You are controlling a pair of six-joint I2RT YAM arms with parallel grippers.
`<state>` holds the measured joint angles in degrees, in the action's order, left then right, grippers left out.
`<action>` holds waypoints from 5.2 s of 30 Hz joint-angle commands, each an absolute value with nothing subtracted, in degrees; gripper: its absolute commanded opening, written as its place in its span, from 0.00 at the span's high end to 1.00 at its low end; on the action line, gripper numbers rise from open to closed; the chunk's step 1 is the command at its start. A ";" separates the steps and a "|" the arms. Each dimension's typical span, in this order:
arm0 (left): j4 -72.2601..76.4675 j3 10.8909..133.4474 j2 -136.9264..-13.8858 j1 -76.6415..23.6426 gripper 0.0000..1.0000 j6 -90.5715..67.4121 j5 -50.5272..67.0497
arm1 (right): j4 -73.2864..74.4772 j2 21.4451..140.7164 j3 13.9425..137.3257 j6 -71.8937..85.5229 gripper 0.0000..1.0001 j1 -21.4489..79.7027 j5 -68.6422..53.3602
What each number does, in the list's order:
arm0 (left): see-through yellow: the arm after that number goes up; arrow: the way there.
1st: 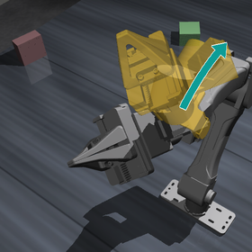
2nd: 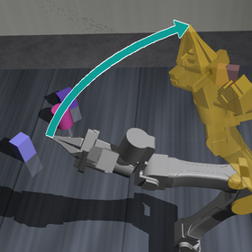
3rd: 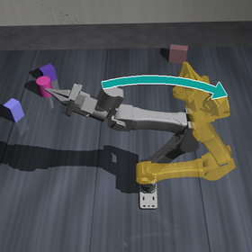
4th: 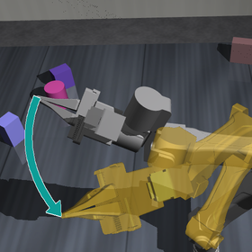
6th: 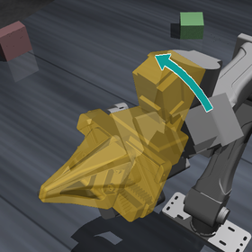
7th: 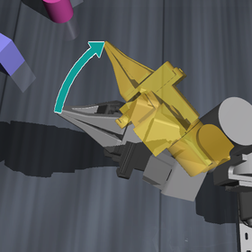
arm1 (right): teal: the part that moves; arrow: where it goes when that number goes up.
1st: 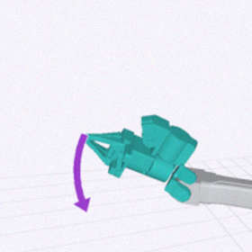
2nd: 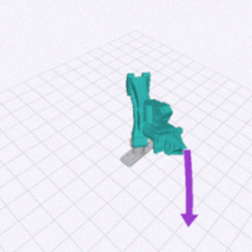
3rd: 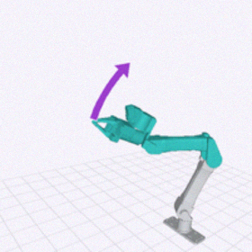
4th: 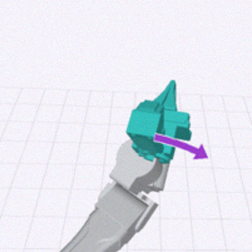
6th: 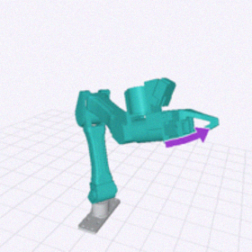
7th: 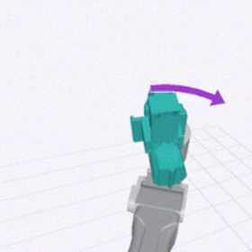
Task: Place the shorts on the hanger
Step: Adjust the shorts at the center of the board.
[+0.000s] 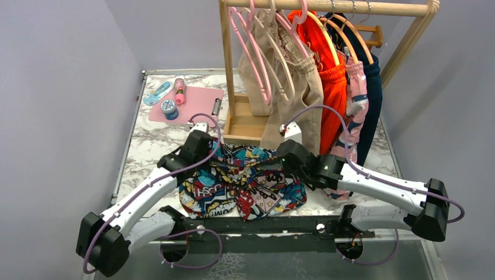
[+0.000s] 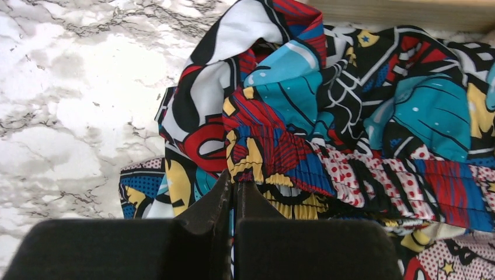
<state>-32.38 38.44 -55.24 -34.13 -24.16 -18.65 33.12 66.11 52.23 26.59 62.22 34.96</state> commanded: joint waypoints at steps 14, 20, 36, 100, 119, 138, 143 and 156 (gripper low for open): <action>-32.15 46.77 -58.67 -24.28 1.00 -23.13 -7.75 | 32.81 67.41 53.51 28.40 0.99 55.08 24.88; -32.38 41.87 -59.96 -23.33 1.00 -24.49 -5.87 | 34.19 70.46 51.07 31.17 0.99 55.02 23.97; -32.07 40.70 -70.27 -16.89 1.00 -26.55 1.32 | 36.38 73.82 47.58 37.34 0.99 53.97 19.41; -29.60 42.92 -56.11 -23.38 1.00 -27.24 0.09 | 11.64 68.82 45.42 12.50 0.50 55.37 0.66; -30.50 42.52 -56.57 -23.40 1.00 -25.51 -1.84 | 25.28 75.01 48.28 12.73 0.37 55.37 9.86; -30.01 41.24 -55.71 -23.40 1.00 -25.47 1.01 | 25.24 82.56 51.53 14.14 0.62 55.36 17.70; -29.95 41.41 -56.09 -23.42 1.00 -24.98 1.94 | 24.84 82.80 52.65 17.12 0.97 55.33 23.16; -27.18 39.82 -59.73 -23.41 1.00 -24.59 4.28 | 29.16 88.67 55.22 27.51 0.99 53.23 33.79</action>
<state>-29.52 41.34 -58.13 -23.11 -25.15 2.61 26.41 85.45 54.30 23.18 54.19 29.50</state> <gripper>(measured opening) 0.006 0.014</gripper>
